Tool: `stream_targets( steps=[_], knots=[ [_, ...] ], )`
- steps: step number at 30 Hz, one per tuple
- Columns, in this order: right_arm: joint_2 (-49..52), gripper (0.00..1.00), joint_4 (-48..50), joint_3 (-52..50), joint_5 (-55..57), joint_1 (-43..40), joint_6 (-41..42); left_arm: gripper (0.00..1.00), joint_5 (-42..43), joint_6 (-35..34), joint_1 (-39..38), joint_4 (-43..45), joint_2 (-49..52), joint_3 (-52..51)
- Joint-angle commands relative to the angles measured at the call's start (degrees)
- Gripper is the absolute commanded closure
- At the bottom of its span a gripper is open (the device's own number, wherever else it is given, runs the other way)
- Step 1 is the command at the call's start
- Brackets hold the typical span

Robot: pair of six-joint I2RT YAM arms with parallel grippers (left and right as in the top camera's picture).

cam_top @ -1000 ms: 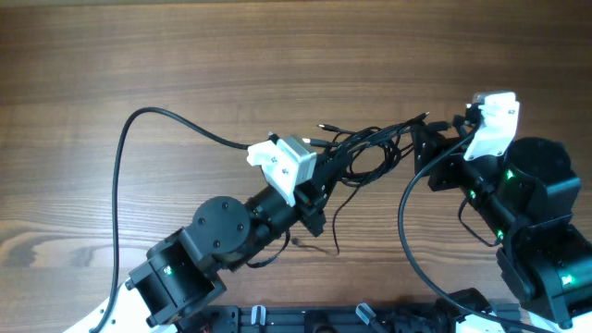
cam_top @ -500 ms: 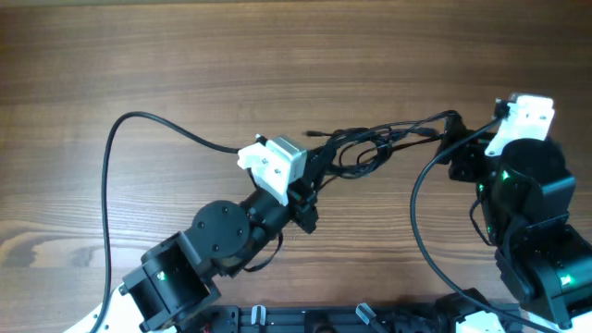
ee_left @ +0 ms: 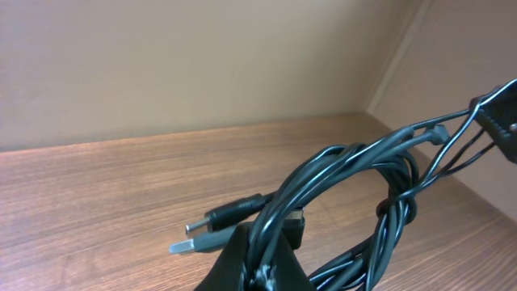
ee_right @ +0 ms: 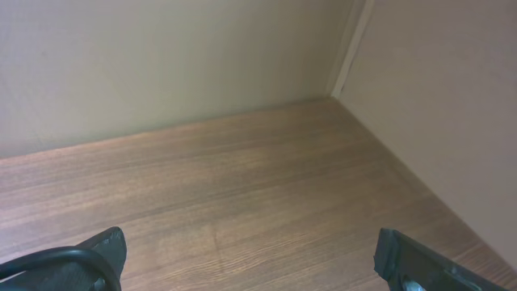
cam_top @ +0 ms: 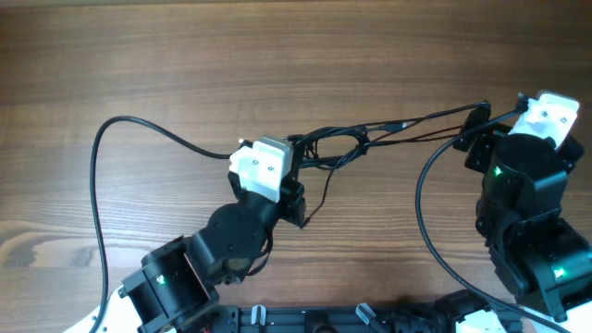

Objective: Untangle cables

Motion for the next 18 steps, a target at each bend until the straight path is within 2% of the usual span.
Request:
stream_targets(
  steps=[1, 4, 6, 7, 9, 11, 12, 18],
  knots=[
    [-0.55, 0.00, 0.13, 0.74, 13.86, -3.26, 1.53, 0.96, -15.74, 1.09, 2.27, -1.86, -3.21, 0.72],
    [-0.55, 0.00, 0.15, 0.74, -0.96, -3.26, -2.69, 0.96, -11.19, 0.68, 2.27, -1.36, -3.21, 0.72],
    [-0.55, 0.00, 0.11, 0.74, -19.10, -3.26, -10.32, 0.96, -4.31, 0.70, 2.27, 0.37, -3.19, 0.72],
    [-0.55, 0.00, 0.11, 0.74, -32.74, -3.26, -16.52, 0.96, -0.94, 0.70, 2.27, 1.29, -3.15, 0.72],
    [-0.55, 0.00, 0.09, 0.74, -52.09, -3.26, -25.07, 0.96, 2.62, 0.70, 2.27, 2.58, -3.15, 0.72],
    [-0.55, 0.00, -0.07, 0.74, -64.81, -3.26, -30.03, 0.96, 3.08, 0.70, 2.27, 2.93, -3.15, 0.72],
    [-0.55, 0.00, -0.07, 0.74, -68.98, -3.26, -31.26, 0.96, 3.08, 0.70, 2.27, 2.93, -3.15, 0.72],
    [-0.55, 0.00, -0.17, 0.74, -69.81, -3.26, -30.49, 0.96, 2.10, 0.70, 2.29, 3.37, -3.15, 0.72]
  ],
)
